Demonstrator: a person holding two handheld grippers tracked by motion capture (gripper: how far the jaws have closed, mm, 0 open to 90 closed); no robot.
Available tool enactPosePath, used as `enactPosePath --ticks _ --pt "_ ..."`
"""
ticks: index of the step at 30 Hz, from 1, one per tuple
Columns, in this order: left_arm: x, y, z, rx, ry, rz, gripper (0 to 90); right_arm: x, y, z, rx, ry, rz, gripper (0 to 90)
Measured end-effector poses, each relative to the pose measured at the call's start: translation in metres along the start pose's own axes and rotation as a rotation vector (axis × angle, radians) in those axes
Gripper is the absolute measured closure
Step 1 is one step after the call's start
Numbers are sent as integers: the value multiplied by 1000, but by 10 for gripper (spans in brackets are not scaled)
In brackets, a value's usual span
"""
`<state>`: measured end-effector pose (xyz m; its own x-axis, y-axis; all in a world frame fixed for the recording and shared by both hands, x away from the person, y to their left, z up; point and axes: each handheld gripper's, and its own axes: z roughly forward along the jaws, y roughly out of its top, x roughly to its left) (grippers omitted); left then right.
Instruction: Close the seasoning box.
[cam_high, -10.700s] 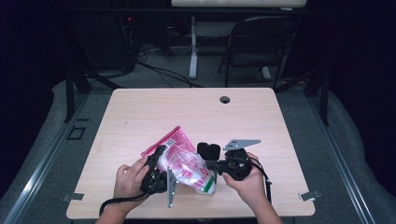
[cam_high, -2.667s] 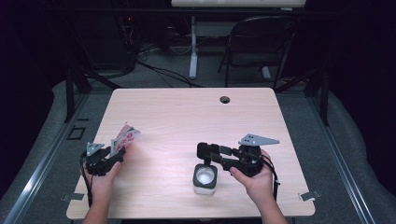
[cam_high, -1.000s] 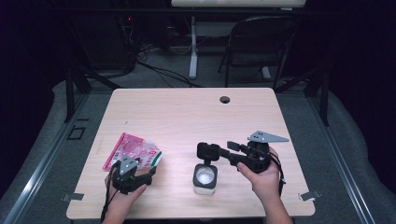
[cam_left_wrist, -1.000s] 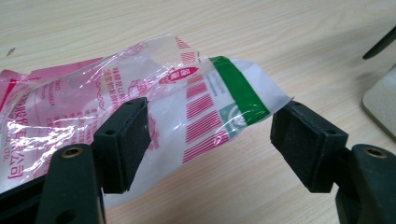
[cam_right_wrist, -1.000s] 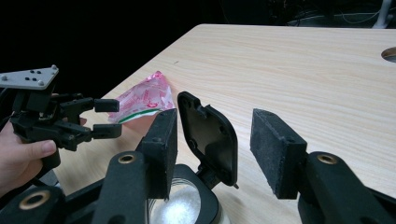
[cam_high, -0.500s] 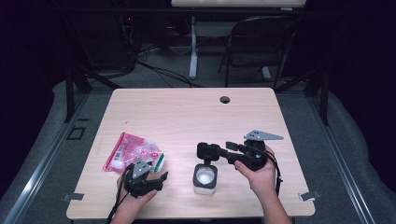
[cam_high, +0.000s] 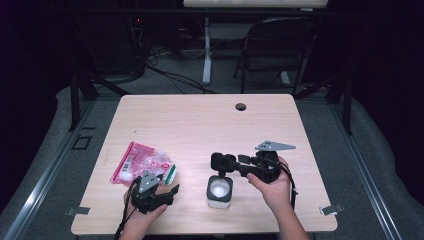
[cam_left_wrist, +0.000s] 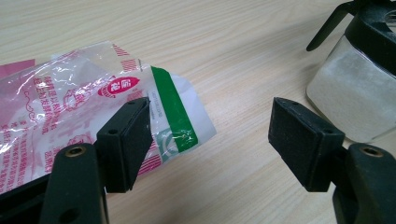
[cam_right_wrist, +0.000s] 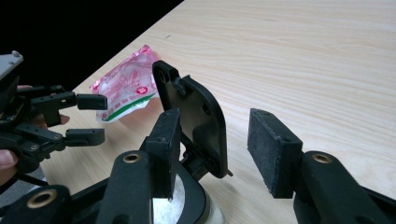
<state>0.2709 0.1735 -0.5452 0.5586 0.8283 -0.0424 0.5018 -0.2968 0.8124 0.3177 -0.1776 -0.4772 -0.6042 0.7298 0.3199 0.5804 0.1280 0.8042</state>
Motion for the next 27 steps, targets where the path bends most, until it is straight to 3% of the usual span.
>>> enactPosePath --ticks 15,22,27 --pt "6 2 -10 -23 18 -24 341 0 -1 8 17 24 3 667" --pt "11 2 -16 -38 48 -46 374 2 0 8 16 -11 -42 745" --pt "13 1 -18 -40 52 -51 386 0 0 8 20 -5 -48 772"
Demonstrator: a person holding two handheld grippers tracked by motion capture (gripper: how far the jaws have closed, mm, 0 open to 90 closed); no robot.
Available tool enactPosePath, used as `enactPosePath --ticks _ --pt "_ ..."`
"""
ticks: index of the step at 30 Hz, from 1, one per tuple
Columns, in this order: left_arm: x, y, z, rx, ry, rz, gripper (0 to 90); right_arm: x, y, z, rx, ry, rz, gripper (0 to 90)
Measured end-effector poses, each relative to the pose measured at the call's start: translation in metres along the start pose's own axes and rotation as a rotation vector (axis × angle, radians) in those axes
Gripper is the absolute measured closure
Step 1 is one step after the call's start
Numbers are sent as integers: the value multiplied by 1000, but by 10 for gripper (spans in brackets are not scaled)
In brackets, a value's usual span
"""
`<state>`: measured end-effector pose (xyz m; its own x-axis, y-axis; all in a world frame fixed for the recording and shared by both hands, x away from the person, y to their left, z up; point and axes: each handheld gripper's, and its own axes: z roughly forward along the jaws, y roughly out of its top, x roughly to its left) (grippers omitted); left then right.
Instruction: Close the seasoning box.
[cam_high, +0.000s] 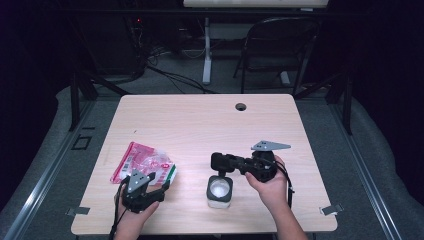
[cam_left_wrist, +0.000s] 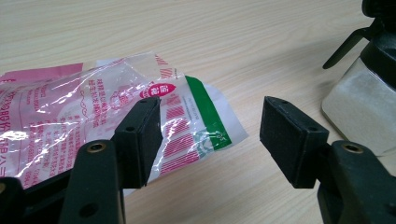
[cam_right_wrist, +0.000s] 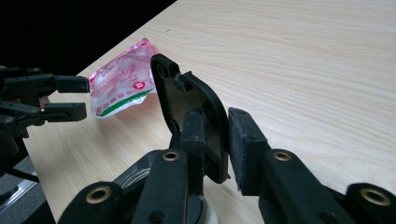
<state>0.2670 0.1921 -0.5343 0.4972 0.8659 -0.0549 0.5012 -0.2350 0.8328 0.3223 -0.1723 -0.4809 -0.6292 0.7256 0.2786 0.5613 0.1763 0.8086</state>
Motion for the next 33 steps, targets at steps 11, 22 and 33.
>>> enactPosePath --ticks 11,22,33 --pt "-2 1 -2 -6 7 12 386 0 1 0 4 7 -20 779" --pt "-5 1 -2 -10 3 13 386 3 2 0 10 -16 -44 773" --pt "-11 3 -1 -8 -11 42 385 5 2 -2 6 -12 -43 752"
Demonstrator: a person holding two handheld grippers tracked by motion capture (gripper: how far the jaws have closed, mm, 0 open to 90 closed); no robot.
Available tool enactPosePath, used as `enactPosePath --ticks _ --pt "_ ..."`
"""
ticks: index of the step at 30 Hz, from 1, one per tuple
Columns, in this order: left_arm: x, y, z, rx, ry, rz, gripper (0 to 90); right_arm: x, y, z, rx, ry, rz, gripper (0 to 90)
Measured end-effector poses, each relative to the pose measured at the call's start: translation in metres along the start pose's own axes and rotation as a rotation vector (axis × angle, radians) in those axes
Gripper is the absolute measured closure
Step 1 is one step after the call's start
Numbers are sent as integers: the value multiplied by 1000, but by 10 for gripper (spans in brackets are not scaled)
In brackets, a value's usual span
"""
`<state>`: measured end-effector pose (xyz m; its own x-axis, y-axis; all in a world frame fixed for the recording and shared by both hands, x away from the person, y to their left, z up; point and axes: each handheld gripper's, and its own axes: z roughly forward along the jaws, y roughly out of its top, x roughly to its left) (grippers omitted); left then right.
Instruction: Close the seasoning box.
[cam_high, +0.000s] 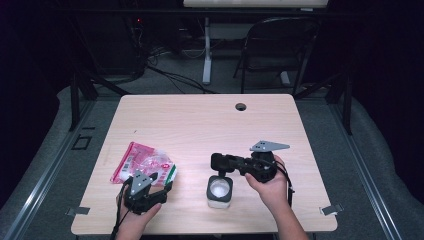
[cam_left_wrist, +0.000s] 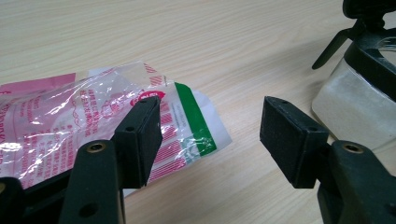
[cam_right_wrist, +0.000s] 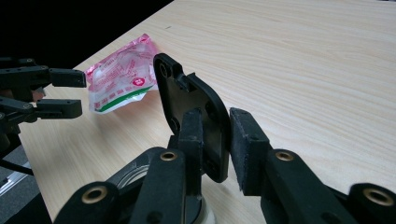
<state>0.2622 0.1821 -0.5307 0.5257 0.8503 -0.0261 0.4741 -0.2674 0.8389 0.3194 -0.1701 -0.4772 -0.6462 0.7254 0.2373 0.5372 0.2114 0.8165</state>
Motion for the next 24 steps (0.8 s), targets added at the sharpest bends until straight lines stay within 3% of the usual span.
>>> enactPosePath --ticks 11,24 --pt "-6 3 2 4 -10 15 385 6 -1 -3 -1 -8 -16 729" --pt "-19 9 14 11 -59 48 385 18 -5 -10 -21 -9 -47 706"
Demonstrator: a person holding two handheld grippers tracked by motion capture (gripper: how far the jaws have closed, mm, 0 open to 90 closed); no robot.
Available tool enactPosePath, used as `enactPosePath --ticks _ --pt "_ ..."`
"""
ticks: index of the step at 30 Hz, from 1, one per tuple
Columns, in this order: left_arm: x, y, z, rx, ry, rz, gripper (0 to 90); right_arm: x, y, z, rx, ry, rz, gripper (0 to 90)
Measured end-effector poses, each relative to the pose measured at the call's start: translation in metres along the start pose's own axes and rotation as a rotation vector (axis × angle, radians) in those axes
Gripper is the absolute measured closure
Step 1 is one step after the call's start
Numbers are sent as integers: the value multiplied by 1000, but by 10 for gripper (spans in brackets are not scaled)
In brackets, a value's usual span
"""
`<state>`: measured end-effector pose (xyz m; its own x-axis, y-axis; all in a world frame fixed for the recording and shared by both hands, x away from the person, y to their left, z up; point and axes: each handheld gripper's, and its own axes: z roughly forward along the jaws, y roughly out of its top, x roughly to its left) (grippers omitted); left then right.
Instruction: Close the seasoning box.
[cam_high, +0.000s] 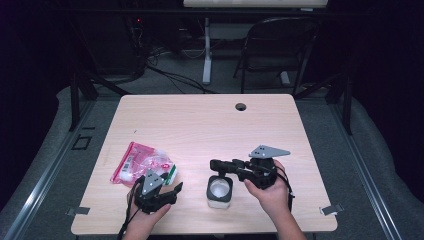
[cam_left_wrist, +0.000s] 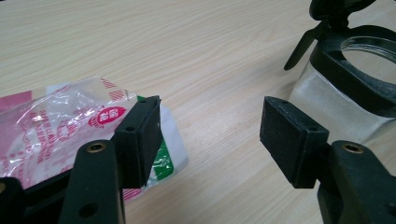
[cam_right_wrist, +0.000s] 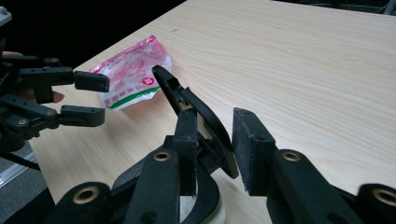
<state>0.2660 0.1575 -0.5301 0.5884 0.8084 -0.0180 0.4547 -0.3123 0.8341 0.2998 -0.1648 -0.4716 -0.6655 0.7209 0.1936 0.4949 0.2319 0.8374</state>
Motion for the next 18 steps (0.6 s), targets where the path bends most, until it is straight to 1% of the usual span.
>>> enactPosePath --ticks 3,7,9,13,14,15,18 --pt "-2 2 3 -1 -13 10 385 2 -2 -1 -3 5 0 691" --pt "-4 4 6 1 -32 18 385 4 -5 -3 14 25 -5 674" --pt "-5 5 8 -2 -40 17 386 5 -6 -4 18 22 -7 665" --pt "-7 8 10 -6 -62 15 390 8 -6 -5 40 17 -27 655" --pt "-8 9 10 -9 -63 21 392 8 -6 -6 46 18 -30 655" --pt "-9 9 10 -6 -69 25 395 8 -6 -6 61 21 -31 654" --pt "-12 11 10 -7 -96 32 425 8 -6 -7 79 21 -30 656"
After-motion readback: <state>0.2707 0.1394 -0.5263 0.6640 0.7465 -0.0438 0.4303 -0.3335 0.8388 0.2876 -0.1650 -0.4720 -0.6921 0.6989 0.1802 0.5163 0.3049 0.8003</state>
